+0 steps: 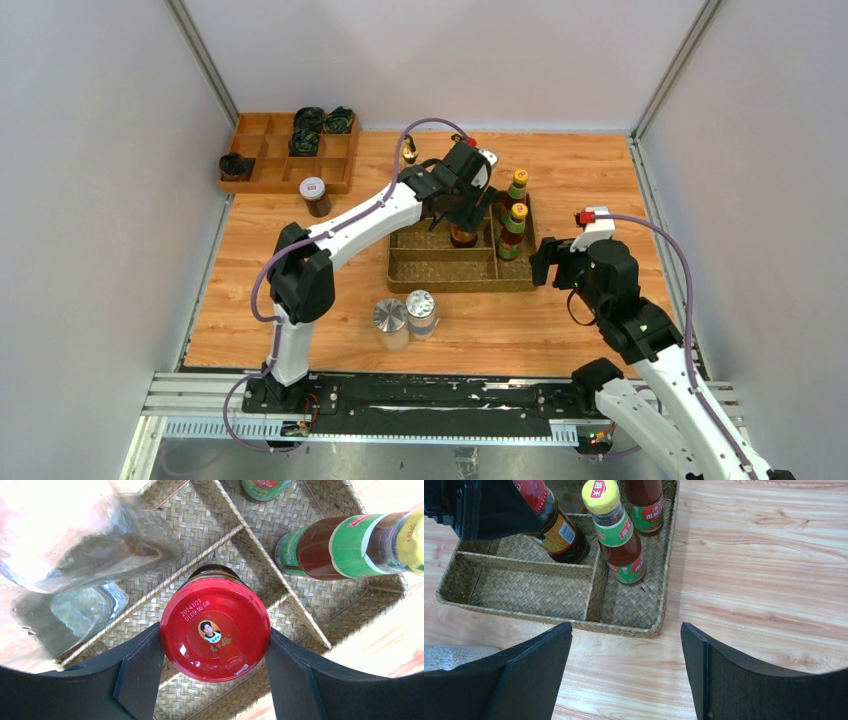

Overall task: Organize the condiment bottles
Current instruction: Place the bottle in the storage box.

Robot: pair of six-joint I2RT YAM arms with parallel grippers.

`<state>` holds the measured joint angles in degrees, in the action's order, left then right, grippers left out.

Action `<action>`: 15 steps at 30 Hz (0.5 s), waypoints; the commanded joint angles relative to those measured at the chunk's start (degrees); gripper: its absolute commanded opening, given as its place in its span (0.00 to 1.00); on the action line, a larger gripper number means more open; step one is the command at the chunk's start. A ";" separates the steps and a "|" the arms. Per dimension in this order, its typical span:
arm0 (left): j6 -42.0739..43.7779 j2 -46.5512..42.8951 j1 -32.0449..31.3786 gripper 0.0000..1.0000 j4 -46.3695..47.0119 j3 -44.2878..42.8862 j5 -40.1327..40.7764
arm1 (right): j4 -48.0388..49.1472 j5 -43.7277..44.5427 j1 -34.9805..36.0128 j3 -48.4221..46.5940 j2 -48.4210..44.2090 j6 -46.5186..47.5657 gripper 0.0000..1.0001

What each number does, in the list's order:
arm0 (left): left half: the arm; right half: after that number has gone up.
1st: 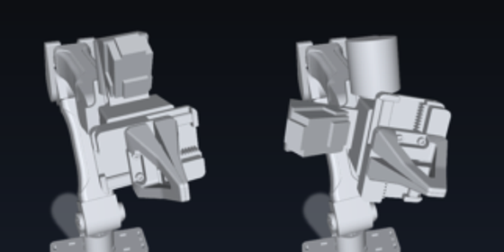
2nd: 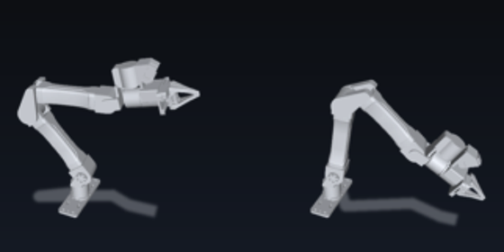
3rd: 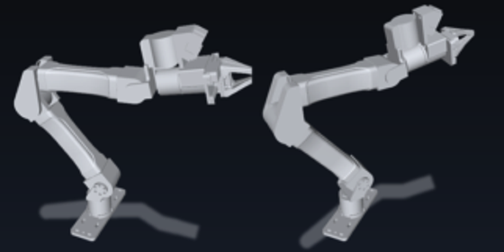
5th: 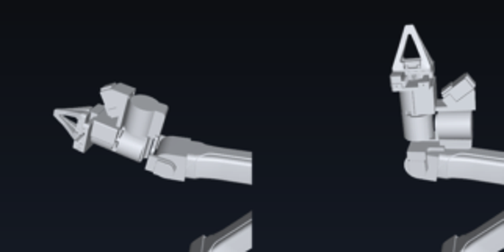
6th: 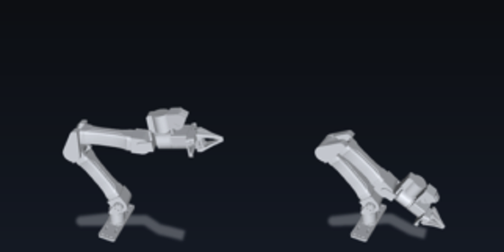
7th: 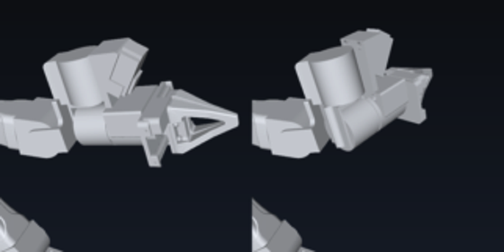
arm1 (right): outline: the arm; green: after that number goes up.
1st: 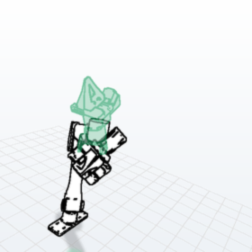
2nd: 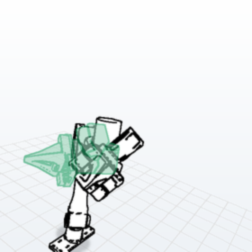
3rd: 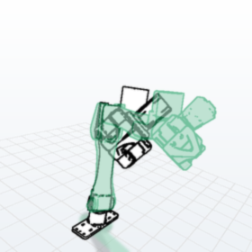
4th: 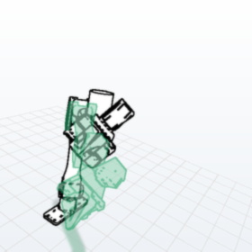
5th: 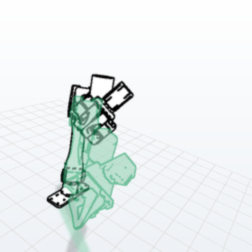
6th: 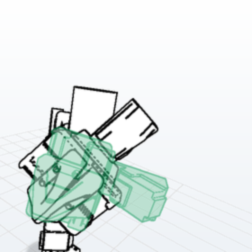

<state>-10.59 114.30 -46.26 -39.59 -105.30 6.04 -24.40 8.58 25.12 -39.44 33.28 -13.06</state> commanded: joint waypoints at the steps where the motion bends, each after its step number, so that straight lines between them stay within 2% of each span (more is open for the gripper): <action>1: 0.94 0.23 0.11 0.53 5.45 -0.70 0.57 | 0.41 -0.40 0.83 0.86 -0.17 -0.56 0.85; 10: 0.60 2.59 0.64 0.54 6.05 -0.55 0.18 | 0.46 -0.65 0.89 1.08 -0.19 -0.64 0.85; 15: -0.02 3.51 0.64 0.59 6.30 0.12 0.37 | 0.50 -0.88 0.89 1.21 -0.36 -0.68 0.85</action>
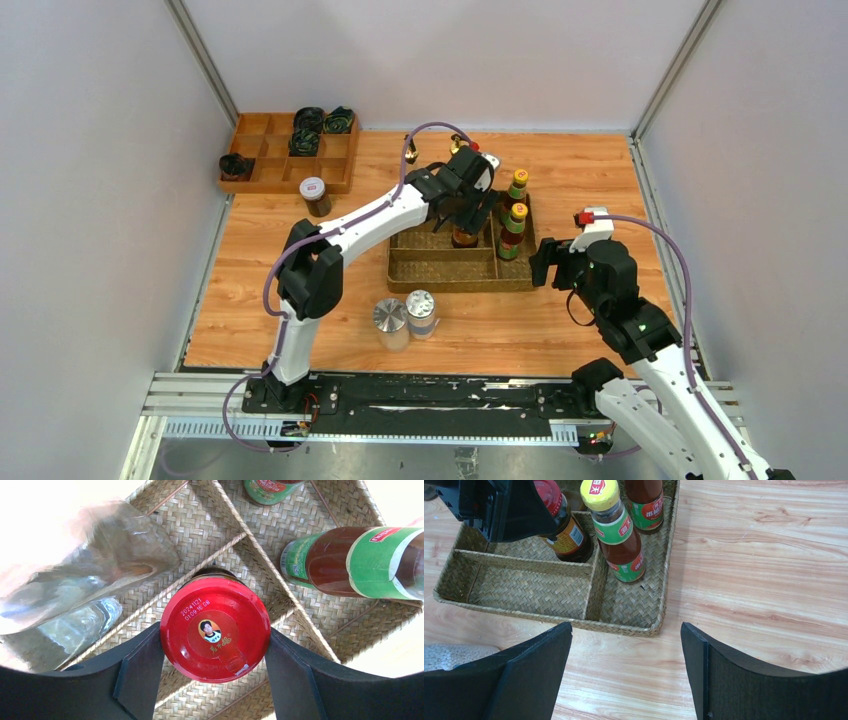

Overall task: Organize the condiment bottles
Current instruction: Place the bottle in the storage box.

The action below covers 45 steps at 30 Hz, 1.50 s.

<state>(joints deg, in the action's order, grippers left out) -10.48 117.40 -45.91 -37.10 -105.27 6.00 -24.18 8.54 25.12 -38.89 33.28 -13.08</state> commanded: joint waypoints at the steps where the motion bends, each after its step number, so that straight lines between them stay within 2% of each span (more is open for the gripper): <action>1: -0.29 0.52 0.30 0.60 3.97 0.30 0.42 | 0.27 -0.82 0.89 0.73 -0.37 -0.63 0.85; 16: -1.27 -2.27 0.30 0.82 2.38 2.50 -0.53 | 0.32 -1.31 0.89 0.75 -0.95 -0.64 0.85; 26: -2.73 -9.65 0.29 0.83 2.06 9.04 -3.00 | 0.10 -1.52 0.89 0.53 -1.28 -0.56 0.85; 39: -5.46 -30.28 0.55 0.83 -4.05 21.11 1.75 | -0.79 -1.72 0.89 -0.42 -1.90 -0.51 0.85; 42: -6.94 -33.79 3.28 0.84 -4.00 23.65 -0.94 | -1.40 -1.68 0.88 -0.97 -2.24 -0.43 0.85; 45: -7.86 -36.29 9.98 0.84 -3.19 26.02 -4.63 | -2.18 -1.68 0.89 -1.80 -2.51 -0.39 0.85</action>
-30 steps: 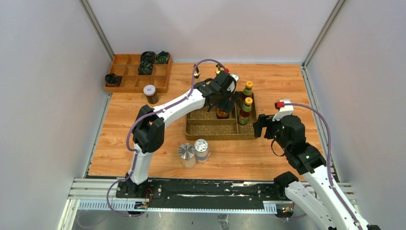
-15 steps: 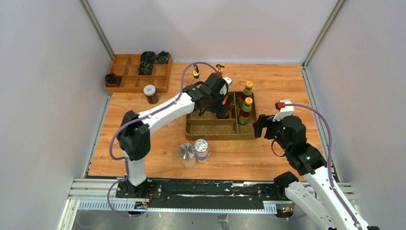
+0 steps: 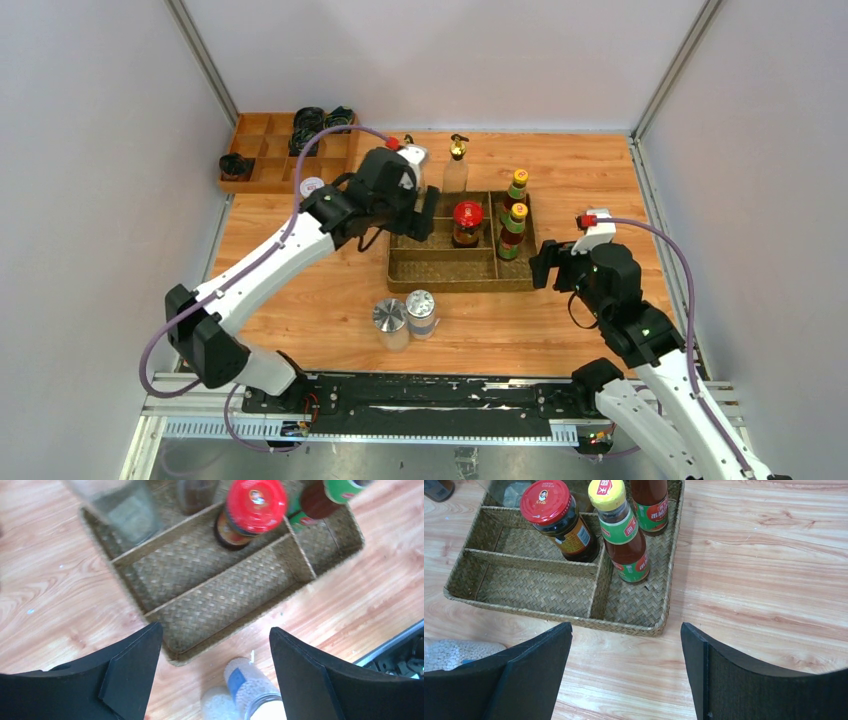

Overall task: Organize the condiment bottles
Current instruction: Place the bottle in the storage box, then pick up the bottle from the center of the board.

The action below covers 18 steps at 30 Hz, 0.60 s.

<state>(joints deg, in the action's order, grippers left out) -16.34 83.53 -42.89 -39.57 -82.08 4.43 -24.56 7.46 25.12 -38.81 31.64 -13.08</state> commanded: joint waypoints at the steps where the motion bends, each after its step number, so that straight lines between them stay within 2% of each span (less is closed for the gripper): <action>1: -2.00 -2.85 9.17 0.84 -0.69 3.28 -3.77 | -2.07 -0.54 0.89 -2.23 -0.95 -0.39 0.85; 11: -1.36 -0.25 26.35 0.85 -1.06 1.49 -6.40 | -3.92 -0.37 0.89 -5.05 -0.41 0.48 0.85; 18: -1.87 3.78 34.07 0.85 1.86 1.64 -1.67 | -4.61 0.26 0.85 -6.12 0.05 1.10 0.85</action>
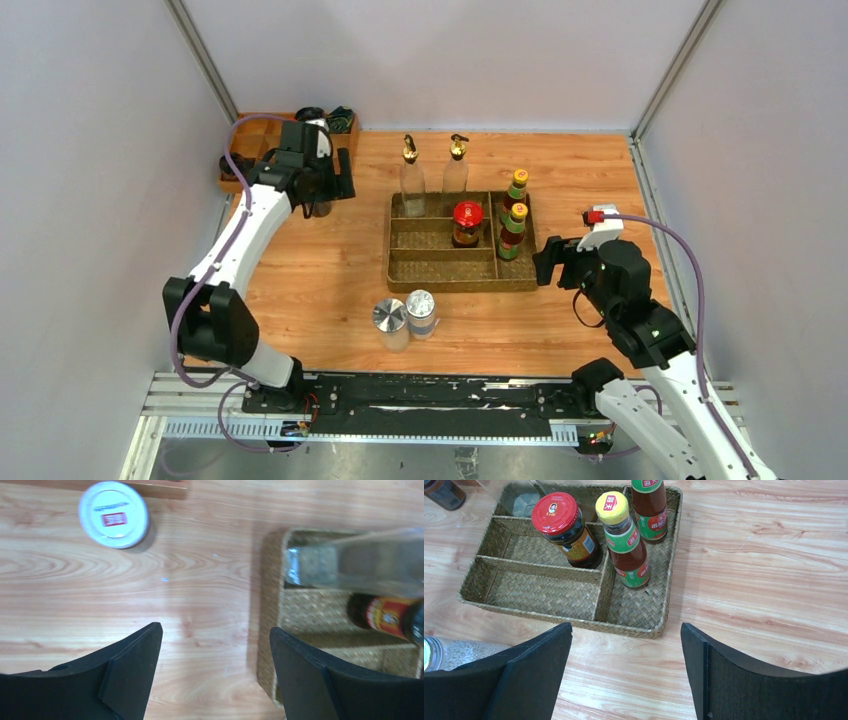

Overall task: Organize the condiment bottles
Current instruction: Pick up the bottle from the center of the board.

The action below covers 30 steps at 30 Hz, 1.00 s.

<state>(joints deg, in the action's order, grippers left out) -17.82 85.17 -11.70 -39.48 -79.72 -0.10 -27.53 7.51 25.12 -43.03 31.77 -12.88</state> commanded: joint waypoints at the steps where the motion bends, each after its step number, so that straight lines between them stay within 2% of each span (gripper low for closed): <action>1: -0.40 2.84 3.50 0.84 2.23 -0.80 4.41 | -1.65 0.14 0.89 -1.89 -0.05 0.87 0.85; 6: 0.88 8.69 5.84 0.84 2.10 -3.56 11.17 | -1.74 0.17 0.89 -1.66 0.31 0.84 0.85; 18: 0.51 20.75 8.85 0.84 3.92 -10.52 12.67 | -0.68 -0.58 0.89 -0.92 1.15 0.51 0.86; 30: 1.54 26.97 10.29 0.83 4.59 -16.81 11.62 | -0.68 -0.47 0.89 -0.04 0.77 0.48 0.86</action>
<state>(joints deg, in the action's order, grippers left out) -17.12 110.74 -2.28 -35.99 -94.52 11.18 -28.03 7.49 25.12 -43.44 32.91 -12.67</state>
